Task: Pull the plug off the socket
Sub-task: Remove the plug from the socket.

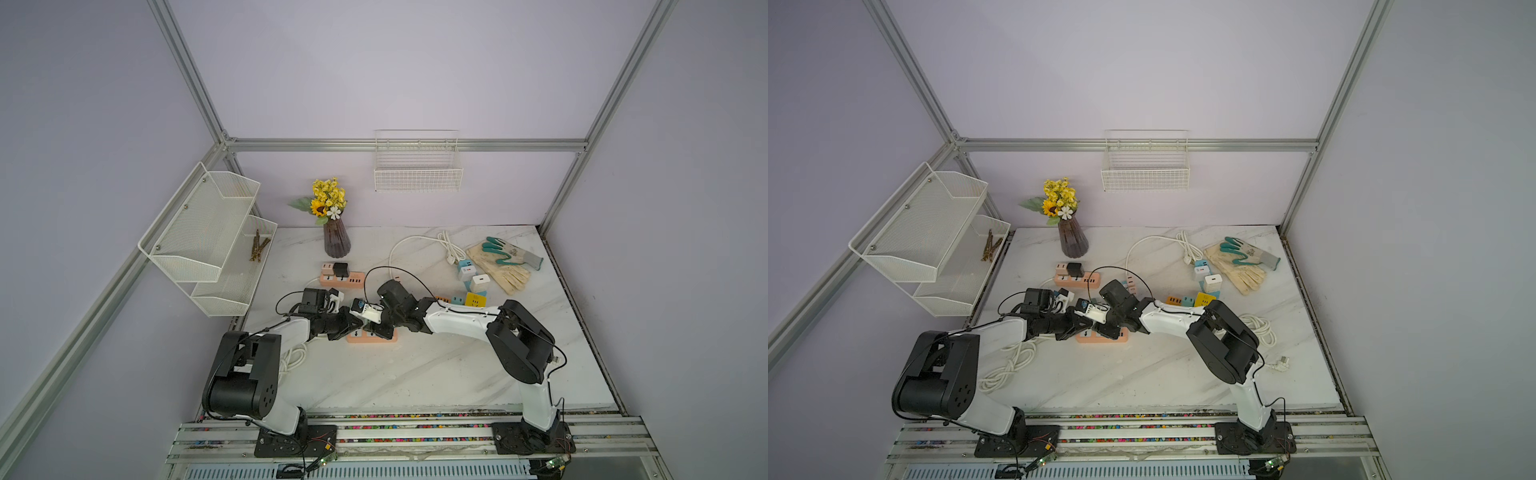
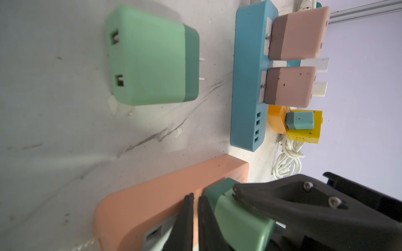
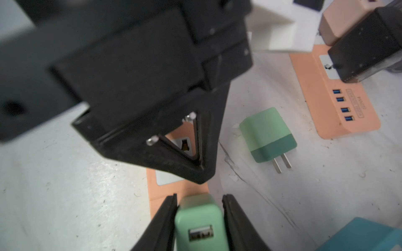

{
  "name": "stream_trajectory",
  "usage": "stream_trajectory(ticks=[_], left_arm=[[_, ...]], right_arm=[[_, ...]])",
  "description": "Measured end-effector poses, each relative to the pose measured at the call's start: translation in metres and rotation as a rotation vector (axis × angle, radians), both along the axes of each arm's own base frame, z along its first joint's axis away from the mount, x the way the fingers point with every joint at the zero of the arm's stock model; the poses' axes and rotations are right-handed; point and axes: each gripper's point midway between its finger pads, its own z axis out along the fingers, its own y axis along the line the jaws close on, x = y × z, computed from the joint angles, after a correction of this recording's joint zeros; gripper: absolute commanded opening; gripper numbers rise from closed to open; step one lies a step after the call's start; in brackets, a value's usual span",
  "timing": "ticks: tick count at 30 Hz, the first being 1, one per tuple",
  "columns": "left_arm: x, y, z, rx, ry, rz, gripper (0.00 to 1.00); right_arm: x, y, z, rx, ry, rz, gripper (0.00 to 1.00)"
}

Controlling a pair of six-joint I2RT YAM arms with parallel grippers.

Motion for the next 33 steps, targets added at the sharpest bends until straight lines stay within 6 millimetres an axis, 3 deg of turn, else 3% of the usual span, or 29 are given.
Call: stream_trajectory(ticks=[6, 33], left_arm=[[-0.0004, 0.0003, -0.0014, 0.005, 0.0, -0.004, 0.12], [0.0034, -0.0026, -0.0066, -0.01, -0.032, -0.021, 0.07]], right_arm=[[-0.0017, -0.0003, 0.0019, -0.018, 0.021, -0.009, 0.0], [0.0056, -0.004, 0.0042, 0.018, 0.2, -0.198, 0.0]])
